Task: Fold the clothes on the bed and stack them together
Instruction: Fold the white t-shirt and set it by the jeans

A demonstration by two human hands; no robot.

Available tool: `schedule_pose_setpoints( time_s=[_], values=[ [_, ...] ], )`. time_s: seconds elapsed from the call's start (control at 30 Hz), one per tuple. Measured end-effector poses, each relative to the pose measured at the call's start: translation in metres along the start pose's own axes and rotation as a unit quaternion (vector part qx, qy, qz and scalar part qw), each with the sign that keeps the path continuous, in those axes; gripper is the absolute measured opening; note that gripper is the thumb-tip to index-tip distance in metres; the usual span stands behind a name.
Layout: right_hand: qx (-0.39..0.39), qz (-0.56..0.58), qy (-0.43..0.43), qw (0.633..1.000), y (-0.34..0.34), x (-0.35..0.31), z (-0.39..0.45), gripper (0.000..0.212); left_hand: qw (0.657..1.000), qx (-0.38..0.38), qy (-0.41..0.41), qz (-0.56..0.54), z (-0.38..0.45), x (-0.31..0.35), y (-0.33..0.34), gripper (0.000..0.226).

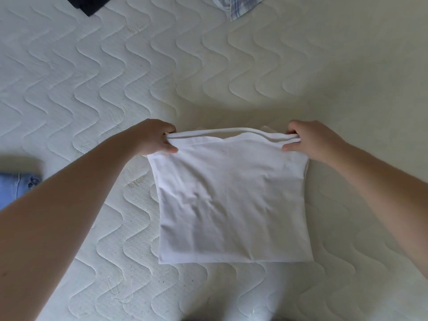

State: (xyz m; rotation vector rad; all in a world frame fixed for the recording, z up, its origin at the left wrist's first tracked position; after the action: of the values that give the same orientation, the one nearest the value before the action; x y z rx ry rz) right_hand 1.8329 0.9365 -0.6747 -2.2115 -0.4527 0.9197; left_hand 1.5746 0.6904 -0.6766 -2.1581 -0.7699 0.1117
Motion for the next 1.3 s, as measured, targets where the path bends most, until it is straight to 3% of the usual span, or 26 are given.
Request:
schedule_pose_setpoints(
  time_s=[0.1, 0.2, 0.33, 0.47, 0.6, 0.73, 0.9, 1.0, 1.07, 1.17, 1.3],
  values=[
    [0.016, 0.012, -0.04, 0.999, -0.031, -0.029, -0.032, 0.033, 1.0, 0.011, 0.028, -0.005, -0.038, 0.019, -0.032, 0.017],
    [0.04, 0.011, -0.072, 0.997, -0.079, -0.061, -0.067, 0.032, 0.996, 0.076, 0.018, -0.035, -0.089, 0.027, -0.08, 0.013],
    [0.129, 0.006, -0.12, 0.984, -0.151, -0.1, -0.118, 0.025, 0.982, 0.166, -0.003, -0.089, -0.16, 0.032, -0.144, 0.011],
    [0.201, 0.002, -0.166, 0.965, -0.192, -0.13, -0.16, 0.011, 0.966, 0.252, -0.025, -0.04, -0.202, 0.033, -0.189, 0.005],
    [0.247, -0.04, -0.201, 0.947, -0.178, -0.128, -0.18, 0.033, 0.925, 0.379, -0.023, -0.028, -0.221, 0.027, -0.185, 0.02],
    [0.277, -0.078, -0.234, 0.929, -0.108, -0.102, -0.185, 0.046, 0.893, 0.448, 0.028, 0.038, -0.211, 0.034, -0.107, 0.044],
    [0.197, -0.05, -0.191, 0.96, 0.036, -0.026, -0.174, 0.045, 0.904, 0.418, 0.056, 0.068, -0.183, 0.043, 0.048, 0.051],
    [0.128, -0.043, -0.142, 0.981, 0.117, 0.012, -0.183, 0.042, 0.959, 0.268, 0.016, 0.091, -0.172, 0.047, 0.156, 0.063],
    [0.104, -0.079, -0.132, 0.983, 0.153, 0.022, -0.195, 0.054, 0.974, 0.197, -0.029, 0.105, -0.177, 0.048, 0.203, 0.078],
    [0.052, -0.105, -0.071, 0.99, 0.184, 0.035, -0.21, 0.074, 0.981, 0.159, -0.053, 0.097, -0.184, 0.054, 0.222, 0.085],
    [0.043, -0.085, -0.037, 0.995, 0.188, 0.031, -0.217, 0.072, 0.982, 0.164, -0.059, 0.067, -0.18, 0.054, 0.21, 0.068]
  ],
)
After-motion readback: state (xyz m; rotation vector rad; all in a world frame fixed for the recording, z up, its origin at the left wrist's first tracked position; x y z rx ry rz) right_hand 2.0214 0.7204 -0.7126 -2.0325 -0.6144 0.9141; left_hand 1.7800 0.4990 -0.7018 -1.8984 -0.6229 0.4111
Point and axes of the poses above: each hand's wrist, its own z-axis towards the middle knuckle, its own y-axis out of the palm, x = y × z, the point moved 9 cm from there along z, towards the middle knuckle, and after that the axes turned 11 degrees about z, right-handed, at the moved point
